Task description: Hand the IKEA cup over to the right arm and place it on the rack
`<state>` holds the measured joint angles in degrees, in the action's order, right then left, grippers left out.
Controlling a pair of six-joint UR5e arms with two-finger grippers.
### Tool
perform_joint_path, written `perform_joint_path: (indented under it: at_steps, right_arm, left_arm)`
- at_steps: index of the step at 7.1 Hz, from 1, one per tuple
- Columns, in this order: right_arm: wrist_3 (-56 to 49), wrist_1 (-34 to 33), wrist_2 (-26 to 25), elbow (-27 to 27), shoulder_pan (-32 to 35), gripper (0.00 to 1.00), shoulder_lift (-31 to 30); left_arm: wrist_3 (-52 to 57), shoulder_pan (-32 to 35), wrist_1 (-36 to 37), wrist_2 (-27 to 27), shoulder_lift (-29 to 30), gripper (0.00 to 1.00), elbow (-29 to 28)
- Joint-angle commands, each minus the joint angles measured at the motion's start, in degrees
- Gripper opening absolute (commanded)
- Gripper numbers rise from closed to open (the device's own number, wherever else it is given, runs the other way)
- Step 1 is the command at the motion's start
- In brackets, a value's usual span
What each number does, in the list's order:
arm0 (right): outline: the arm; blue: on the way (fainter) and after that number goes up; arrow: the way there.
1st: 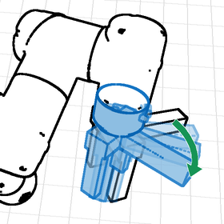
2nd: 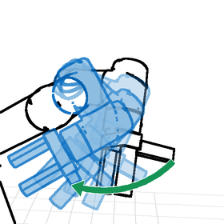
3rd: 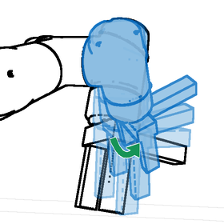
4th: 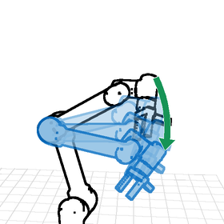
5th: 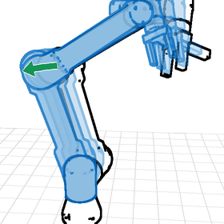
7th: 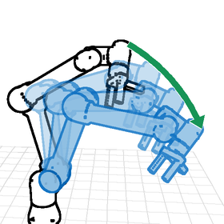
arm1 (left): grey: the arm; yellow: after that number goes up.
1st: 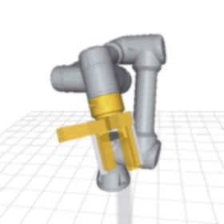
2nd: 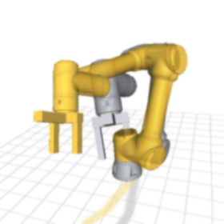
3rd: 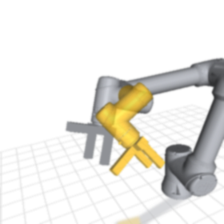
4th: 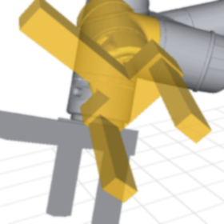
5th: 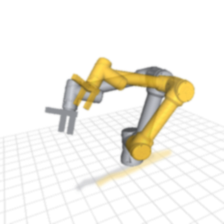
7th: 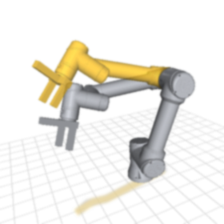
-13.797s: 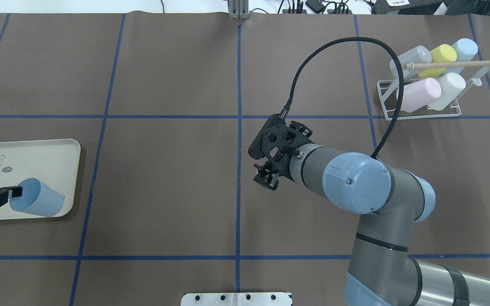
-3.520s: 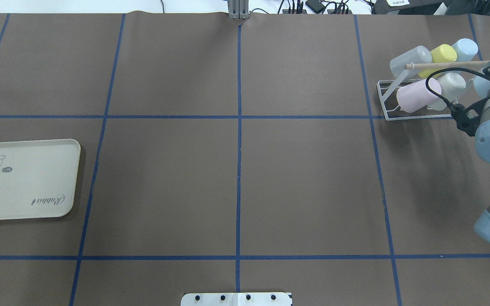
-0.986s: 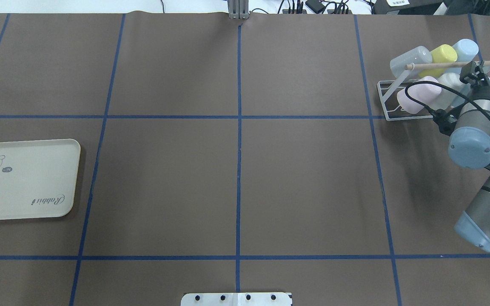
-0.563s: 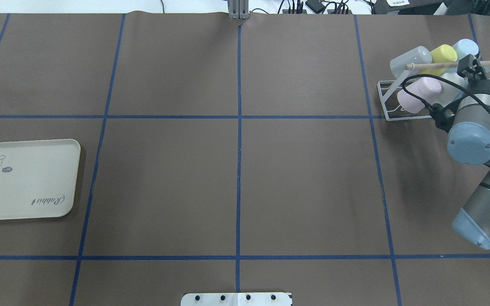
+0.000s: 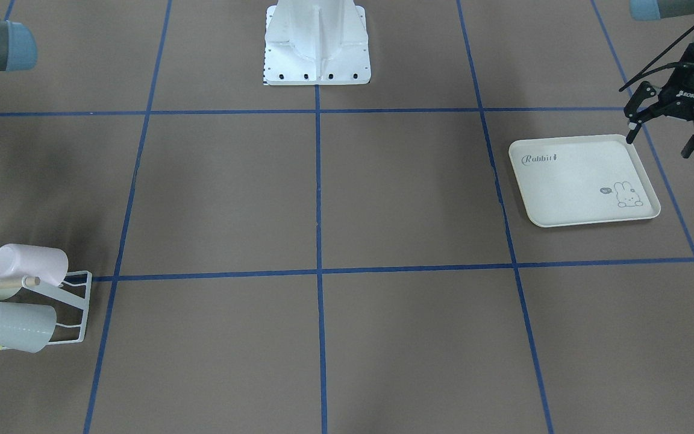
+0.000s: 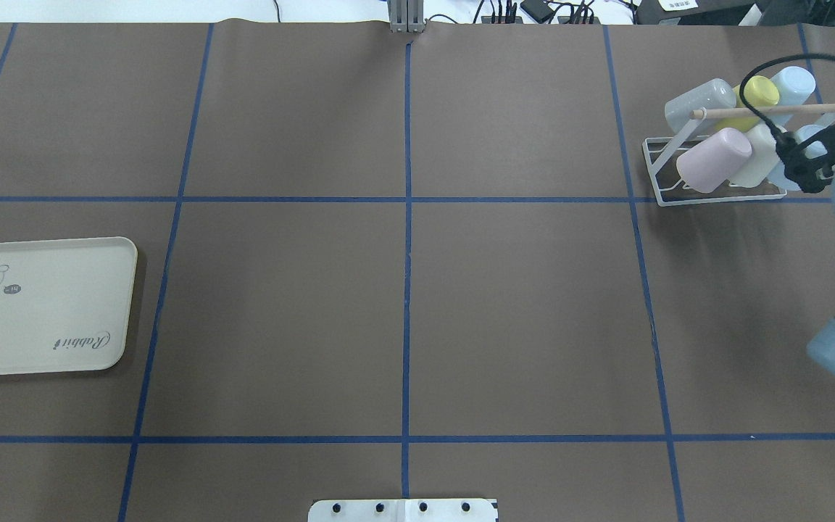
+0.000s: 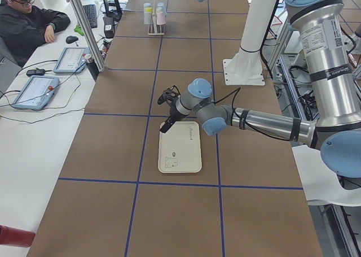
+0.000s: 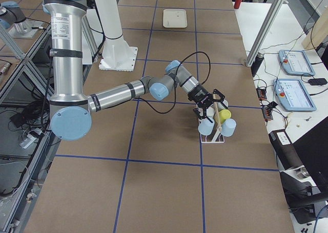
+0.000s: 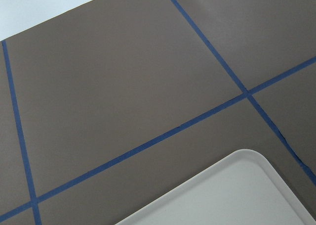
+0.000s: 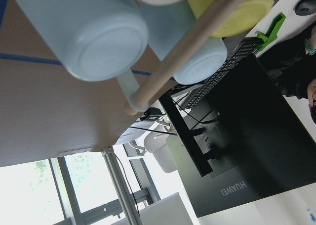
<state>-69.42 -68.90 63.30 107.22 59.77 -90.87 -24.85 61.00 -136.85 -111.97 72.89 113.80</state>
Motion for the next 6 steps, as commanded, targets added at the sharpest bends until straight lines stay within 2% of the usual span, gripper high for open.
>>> perform_joint_path:
  at_steps: [1, 2, 3, 4, 5, 6]
  right_arm:
    - [1.12, 0.0, 15.74, -0.08, 12.77, 1.0, -0.7]
    - [7.48, -0.18, 22.5, -0.86, 16.13, 1.0, -1.75]
    - [20.34, -0.18, 27.0, -2.44, 17.56, 1.0, -2.98]
    - [39.69, -0.09, 31.05, -4.63, 18.27, 1.0, -5.26]
    - [60.42, 0.52, 33.18, -4.3, 18.27, 0.99, -8.85]
    - [72.9, 0.52, 40.94, -4.21, 18.88, 1.0, -11.15]
  left_arm:
    - [0.15, 0.0, 0.0, 0.0, 0.06, 1.0, 0.01]
    - [0.16, 0.0, 0.0, 0.0, 0.06, 1.0, 0.01]
    - [0.16, 0.0, 0.0, 0.0, 0.06, 1.0, 0.01]
    - [0.24, 0.0, 0.0, 0.0, 0.06, 1.0, 0.01]
    - [0.16, 0.0, 0.0, 0.0, 0.06, 1.0, 0.01]
    - [0.59, 0.09, 0.0, -1.48, -0.11, 1.0, 0.01]
